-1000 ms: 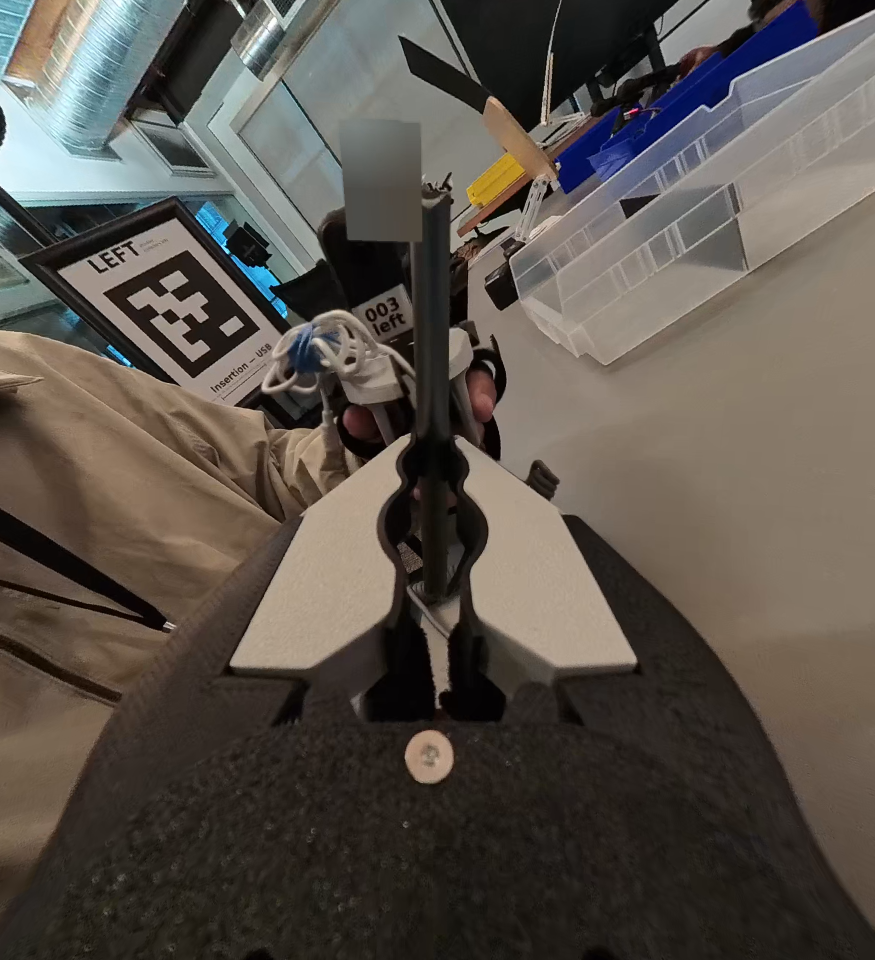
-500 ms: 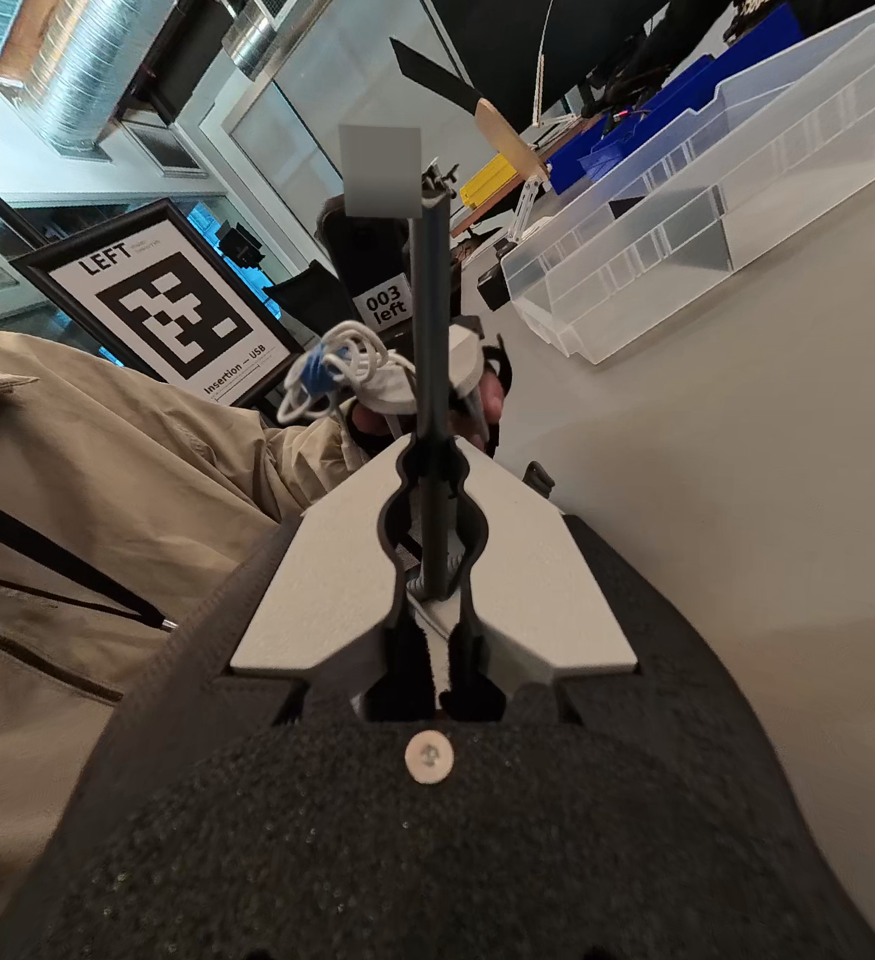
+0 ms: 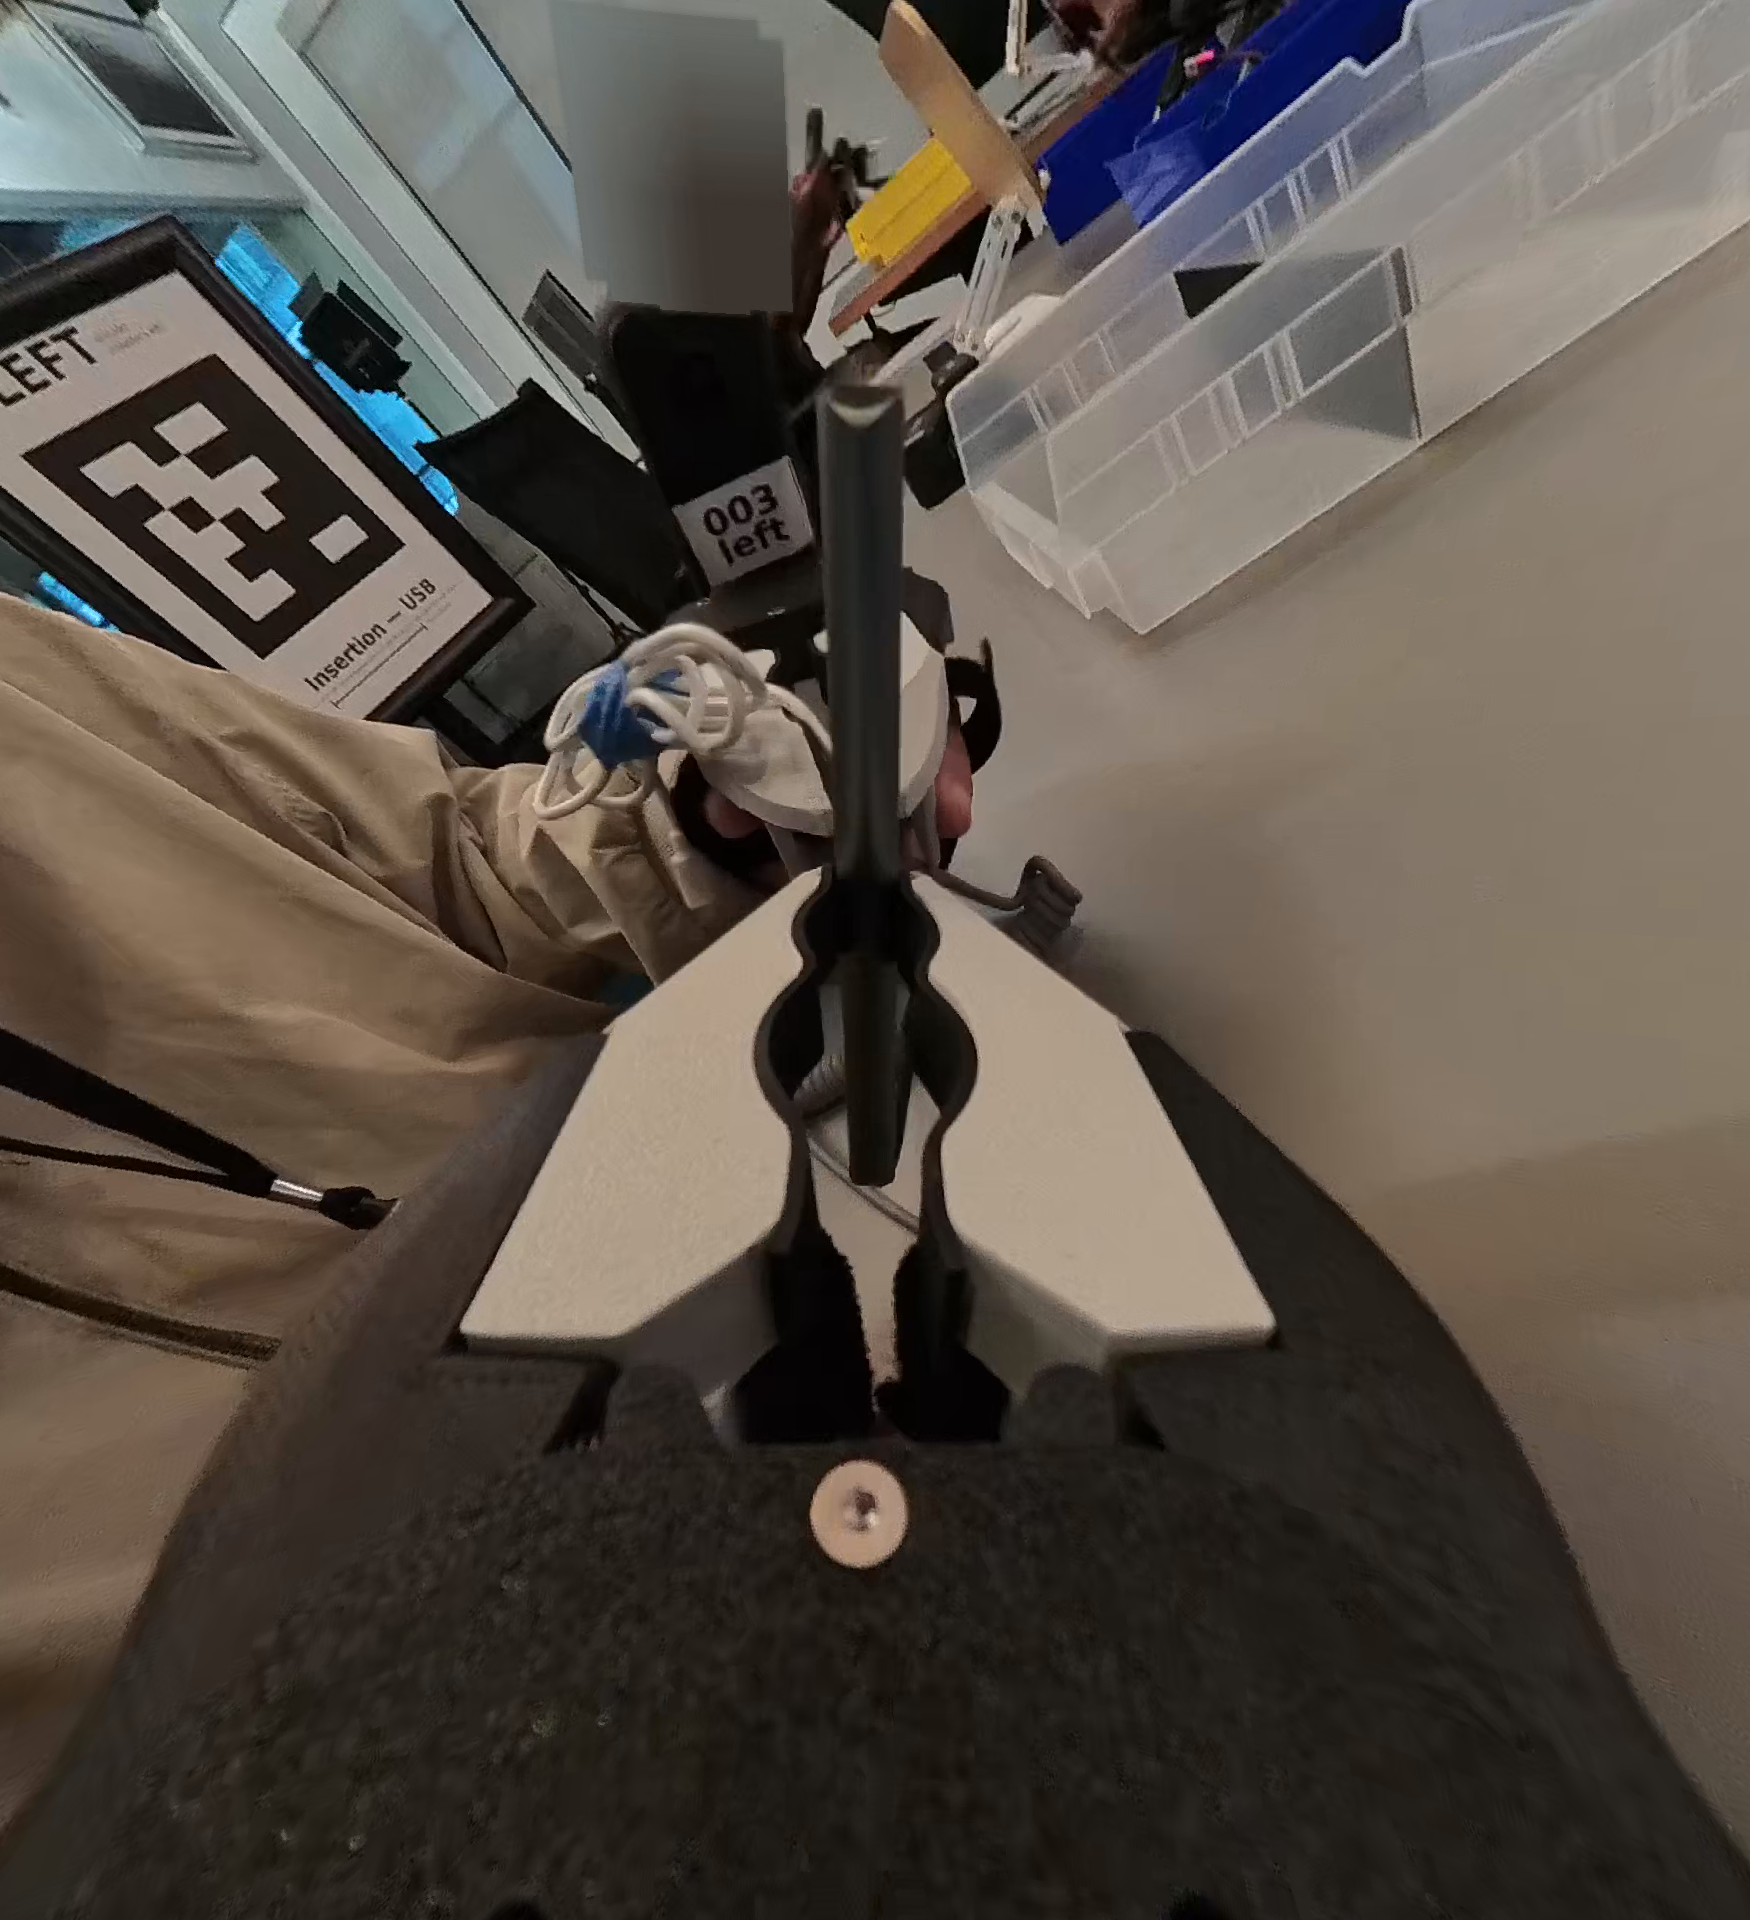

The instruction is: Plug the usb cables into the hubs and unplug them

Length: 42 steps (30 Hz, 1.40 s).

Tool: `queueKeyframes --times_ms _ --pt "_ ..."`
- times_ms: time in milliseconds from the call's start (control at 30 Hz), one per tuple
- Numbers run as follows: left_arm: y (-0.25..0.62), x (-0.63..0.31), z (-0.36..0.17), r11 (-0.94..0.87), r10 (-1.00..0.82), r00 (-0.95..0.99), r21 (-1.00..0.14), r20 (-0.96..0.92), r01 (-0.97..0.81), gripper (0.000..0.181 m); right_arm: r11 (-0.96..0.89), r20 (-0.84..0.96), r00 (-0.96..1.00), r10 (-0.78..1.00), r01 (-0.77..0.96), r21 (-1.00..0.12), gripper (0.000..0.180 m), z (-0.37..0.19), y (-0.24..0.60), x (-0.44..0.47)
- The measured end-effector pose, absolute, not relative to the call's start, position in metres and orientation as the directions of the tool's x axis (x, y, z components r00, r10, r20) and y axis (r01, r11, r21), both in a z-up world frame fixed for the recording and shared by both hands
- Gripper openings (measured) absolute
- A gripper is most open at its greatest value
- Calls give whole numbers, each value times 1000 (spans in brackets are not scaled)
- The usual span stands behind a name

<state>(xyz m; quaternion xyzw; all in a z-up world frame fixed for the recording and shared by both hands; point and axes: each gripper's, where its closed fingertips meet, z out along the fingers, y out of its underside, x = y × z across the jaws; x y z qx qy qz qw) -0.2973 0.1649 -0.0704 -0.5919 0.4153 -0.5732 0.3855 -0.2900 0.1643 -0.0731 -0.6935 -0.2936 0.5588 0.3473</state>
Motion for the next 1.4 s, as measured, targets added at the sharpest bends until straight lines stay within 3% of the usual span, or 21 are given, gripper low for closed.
queueKeyframes --times_ms 267,900,1000,1133,1200,1267,1333,1400 --pt "174 -305 -62 -375 -927 -2 -927 375 0 7 -620 -630 186 754 -116 -776 11 -58 178 -285" --pt "167 -304 -78 -371 -927 -12 -920 375 -125 8 -636 -626 197 755 -13 -771 9 -77 169 -288" --pt "170 -303 -66 -416 -908 -27 -908 417 -47 8 -645 -655 164 737 -118 -755 9 -60 175 -288" --pt "186 -305 -64 -506 -862 13 -862 506 33 7 -580 -598 301 743 -154 -800 11 -60 192 -289" --pt "196 -308 -65 -536 -839 60 -841 540 70 7 -552 -547 385 743 -108 -827 23 -71 196 -292" --pt "196 -313 -60 -565 -822 16 -819 569 102 7 -589 -576 328 749 -69 -805 26 -76 185 -301" --pt "188 -314 -54 -579 -815 -59 -810 576 93 7 -628 -638 213 740 -122 -768 10 -68 180 -304" --pt "182 -315 -52 -575 -817 -106 -816 567 65 7 -661 -672 125 730 -122 -740 9 -65 172 -305"
